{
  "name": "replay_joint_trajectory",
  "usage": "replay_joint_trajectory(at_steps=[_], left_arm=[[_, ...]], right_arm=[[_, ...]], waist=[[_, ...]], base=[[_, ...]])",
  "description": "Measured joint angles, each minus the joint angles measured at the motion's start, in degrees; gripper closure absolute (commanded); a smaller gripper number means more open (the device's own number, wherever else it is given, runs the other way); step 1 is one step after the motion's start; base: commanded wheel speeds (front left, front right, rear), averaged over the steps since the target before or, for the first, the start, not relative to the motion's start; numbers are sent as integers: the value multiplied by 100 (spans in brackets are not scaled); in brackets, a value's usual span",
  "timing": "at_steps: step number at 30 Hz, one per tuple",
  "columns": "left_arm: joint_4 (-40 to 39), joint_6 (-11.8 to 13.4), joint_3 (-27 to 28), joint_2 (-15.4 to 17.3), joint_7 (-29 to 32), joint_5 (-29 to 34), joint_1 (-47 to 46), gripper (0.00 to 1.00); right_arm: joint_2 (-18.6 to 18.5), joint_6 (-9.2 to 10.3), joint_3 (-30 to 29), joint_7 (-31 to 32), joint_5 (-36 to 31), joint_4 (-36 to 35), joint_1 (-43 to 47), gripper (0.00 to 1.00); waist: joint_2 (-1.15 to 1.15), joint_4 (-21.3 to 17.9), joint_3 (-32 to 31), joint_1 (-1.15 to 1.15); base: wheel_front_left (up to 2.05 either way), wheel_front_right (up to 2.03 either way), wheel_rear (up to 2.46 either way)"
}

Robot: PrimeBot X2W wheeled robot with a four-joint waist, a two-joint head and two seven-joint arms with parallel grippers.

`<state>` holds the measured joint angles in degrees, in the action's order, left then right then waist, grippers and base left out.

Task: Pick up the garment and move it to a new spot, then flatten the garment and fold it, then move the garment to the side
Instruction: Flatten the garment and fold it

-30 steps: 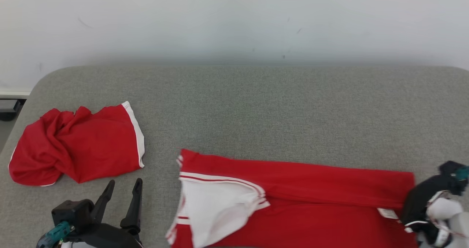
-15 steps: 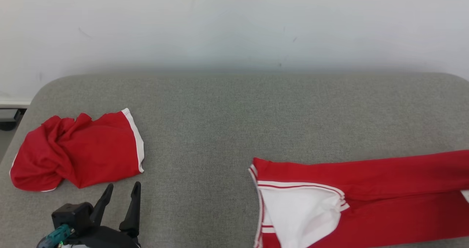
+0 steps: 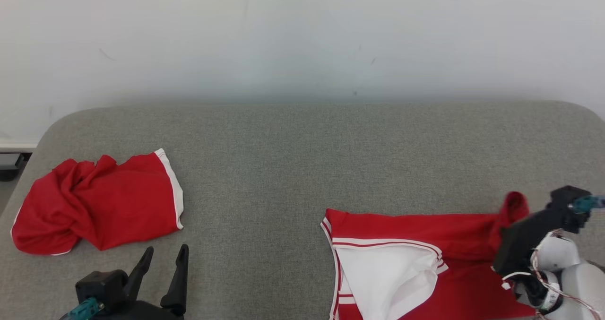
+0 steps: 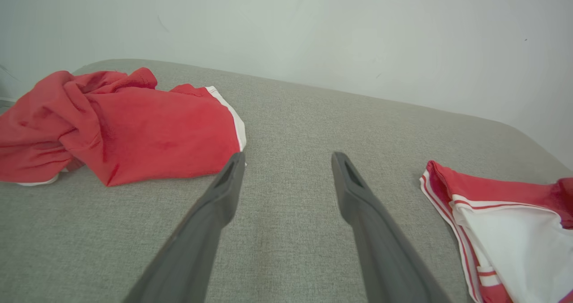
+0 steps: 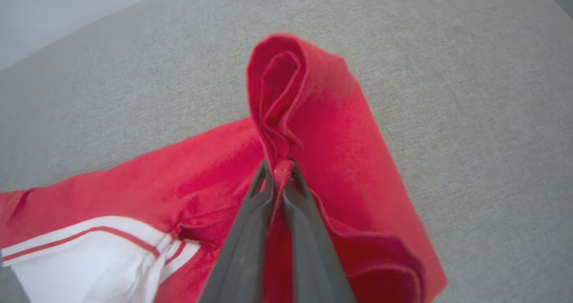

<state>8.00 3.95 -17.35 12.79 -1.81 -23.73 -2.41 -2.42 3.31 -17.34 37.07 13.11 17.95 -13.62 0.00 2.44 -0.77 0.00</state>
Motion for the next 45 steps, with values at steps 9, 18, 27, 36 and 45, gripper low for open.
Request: replay_joint_trajectory(at_steps=[9, 18, 27, 36, 45], left_arm=[[-9, -38, -29, -5, 0, 0, -4, 0], [-10, -38, -33, -7, 0, 0, -7, 0], [-2, -43, -73, -24, 3, 0, -42, 0], [15, -45, -135, -52, 10, 0, -88, 0], [37, -45, -134, -52, 9, 0, -150, 0]], right_arm=[[-19, -414, 738, 417, 235, -509, -118, 100], [-19, -503, 1669, 738, 509, -609, -184, 100], [-46, 142, 3108, 769, 1527, -542, -262, 100], [-80, 352, 3571, 519, 2075, -405, -636, 100], [-81, 382, 3829, 315, 2386, -101, -694, 100]], waist=[[0, -22, -34, 0], [0, 10, -6, 0], [0, 116, 36, 0], [0, 229, 69, 0], [0, 297, 116, 0]], base=[[0, 0, 0], [0, 0, 0], [0, 0, 0], [0, 0, 0], [0, 0, 0]])
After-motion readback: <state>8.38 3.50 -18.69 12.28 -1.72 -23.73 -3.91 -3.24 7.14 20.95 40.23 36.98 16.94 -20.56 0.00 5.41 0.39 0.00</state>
